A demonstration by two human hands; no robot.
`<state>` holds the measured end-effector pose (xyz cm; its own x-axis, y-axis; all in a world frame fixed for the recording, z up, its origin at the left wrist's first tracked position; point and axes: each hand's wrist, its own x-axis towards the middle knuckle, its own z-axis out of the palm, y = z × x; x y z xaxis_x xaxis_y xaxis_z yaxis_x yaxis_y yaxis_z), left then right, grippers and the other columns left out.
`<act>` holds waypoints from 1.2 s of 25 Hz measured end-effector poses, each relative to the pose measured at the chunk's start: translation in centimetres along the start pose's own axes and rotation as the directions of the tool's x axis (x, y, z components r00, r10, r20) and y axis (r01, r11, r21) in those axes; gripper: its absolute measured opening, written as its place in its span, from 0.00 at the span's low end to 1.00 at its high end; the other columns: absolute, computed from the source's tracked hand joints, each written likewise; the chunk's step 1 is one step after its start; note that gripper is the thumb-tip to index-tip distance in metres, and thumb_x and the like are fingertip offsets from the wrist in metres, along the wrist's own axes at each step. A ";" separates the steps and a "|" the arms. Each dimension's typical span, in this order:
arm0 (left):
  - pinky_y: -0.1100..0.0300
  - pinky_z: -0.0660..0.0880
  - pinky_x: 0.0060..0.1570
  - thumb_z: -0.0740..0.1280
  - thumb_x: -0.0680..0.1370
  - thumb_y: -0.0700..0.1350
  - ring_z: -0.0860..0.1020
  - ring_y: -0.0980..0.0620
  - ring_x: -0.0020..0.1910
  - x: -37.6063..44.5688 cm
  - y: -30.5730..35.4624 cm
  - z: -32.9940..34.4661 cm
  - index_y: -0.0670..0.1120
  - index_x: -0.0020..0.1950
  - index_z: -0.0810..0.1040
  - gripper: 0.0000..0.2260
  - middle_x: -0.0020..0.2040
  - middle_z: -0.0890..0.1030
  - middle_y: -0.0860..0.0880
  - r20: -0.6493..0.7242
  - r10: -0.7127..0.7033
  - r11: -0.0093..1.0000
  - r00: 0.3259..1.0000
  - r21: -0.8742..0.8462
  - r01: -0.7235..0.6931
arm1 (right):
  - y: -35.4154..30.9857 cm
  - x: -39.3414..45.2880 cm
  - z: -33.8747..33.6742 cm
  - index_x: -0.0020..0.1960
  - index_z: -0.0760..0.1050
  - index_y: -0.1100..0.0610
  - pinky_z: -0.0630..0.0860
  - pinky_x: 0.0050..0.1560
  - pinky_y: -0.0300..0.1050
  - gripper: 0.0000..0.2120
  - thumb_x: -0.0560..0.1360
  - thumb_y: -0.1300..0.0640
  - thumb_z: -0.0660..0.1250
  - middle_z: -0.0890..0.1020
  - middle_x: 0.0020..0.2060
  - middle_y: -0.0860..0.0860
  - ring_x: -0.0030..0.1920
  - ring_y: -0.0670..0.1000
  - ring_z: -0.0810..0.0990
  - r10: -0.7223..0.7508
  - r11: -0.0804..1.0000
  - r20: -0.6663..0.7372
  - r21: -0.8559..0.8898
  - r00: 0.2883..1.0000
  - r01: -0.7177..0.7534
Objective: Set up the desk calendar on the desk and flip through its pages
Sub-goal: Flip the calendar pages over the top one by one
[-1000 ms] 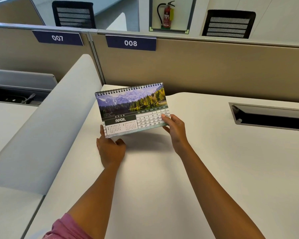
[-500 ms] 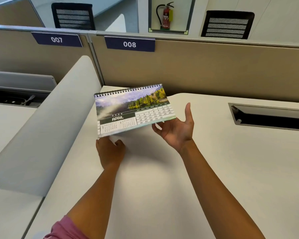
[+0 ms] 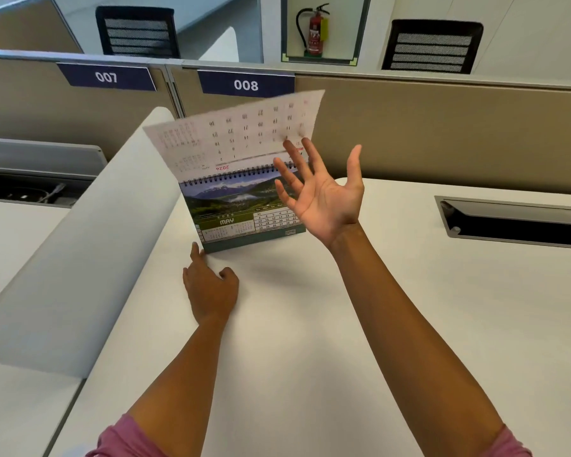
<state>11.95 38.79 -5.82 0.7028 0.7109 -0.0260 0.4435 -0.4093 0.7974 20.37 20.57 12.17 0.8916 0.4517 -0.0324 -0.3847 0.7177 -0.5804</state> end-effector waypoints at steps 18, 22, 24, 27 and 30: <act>0.40 0.71 0.70 0.69 0.76 0.42 0.70 0.40 0.72 -0.2 0.4 0.0 0.53 0.80 0.59 0.35 0.70 0.75 0.44 -0.034 0.048 0.998 0.998 0.035 -0.047 | 1.1 0.9 -2.2 0.76 0.60 0.50 0.76 0.58 0.50 0.29 0.79 0.38 0.53 0.73 0.70 0.49 0.62 0.53 0.79 -0.069 0.995 -0.204 -0.090 0.977 0.052; 0.39 0.70 0.71 0.69 0.76 0.42 0.70 0.39 0.73 -0.2 0.4 -0.1 0.53 0.80 0.59 0.34 0.71 0.75 0.44 -0.025 0.042 0.998 0.999 0.042 -0.041 | 0.2 1.9 -0.8 0.76 0.61 0.50 0.76 0.58 0.51 0.28 0.79 0.40 0.54 0.73 0.70 0.51 0.63 0.55 0.78 -0.108 0.987 -0.171 -0.134 0.979 0.086; 0.39 0.70 0.71 0.69 0.76 0.42 0.70 0.39 0.72 -0.2 0.5 -0.1 0.53 0.80 0.59 0.34 0.71 0.75 0.44 -0.024 0.043 0.998 0.999 0.042 -0.041 | -0.2 2.3 -0.3 0.76 0.60 0.50 0.77 0.58 0.52 0.28 0.80 0.40 0.54 0.73 0.71 0.52 0.64 0.56 0.78 -0.112 0.985 -0.165 -0.149 0.980 0.088; 0.41 0.71 0.69 0.69 0.76 0.42 0.71 0.41 0.71 -0.3 0.5 -0.1 0.53 0.80 0.59 0.34 0.70 0.75 0.44 -0.029 0.041 0.999 0.999 0.035 -0.040 | -0.3 2.7 -0.7 0.75 0.62 0.50 0.78 0.56 0.51 0.27 0.79 0.40 0.55 0.74 0.69 0.52 0.63 0.55 0.79 -0.128 0.981 -0.188 -0.169 0.974 0.097; 0.40 0.71 0.70 0.69 0.76 0.42 0.70 0.39 0.72 -0.2 0.5 -0.2 0.53 0.80 0.59 0.34 0.70 0.75 0.44 -0.030 0.045 0.998 0.999 0.036 -0.044 | 0.3 2.5 -2.6 0.73 0.66 0.53 0.78 0.54 0.47 0.24 0.80 0.44 0.57 0.78 0.65 0.51 0.61 0.52 0.80 -0.174 0.972 -0.290 -0.206 0.941 0.116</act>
<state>11.88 38.53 -5.34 0.7053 0.7084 0.0283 0.4317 -0.4608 0.7754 23.11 20.58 9.83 0.9752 0.1467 -0.1658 -0.2214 0.6404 -0.7355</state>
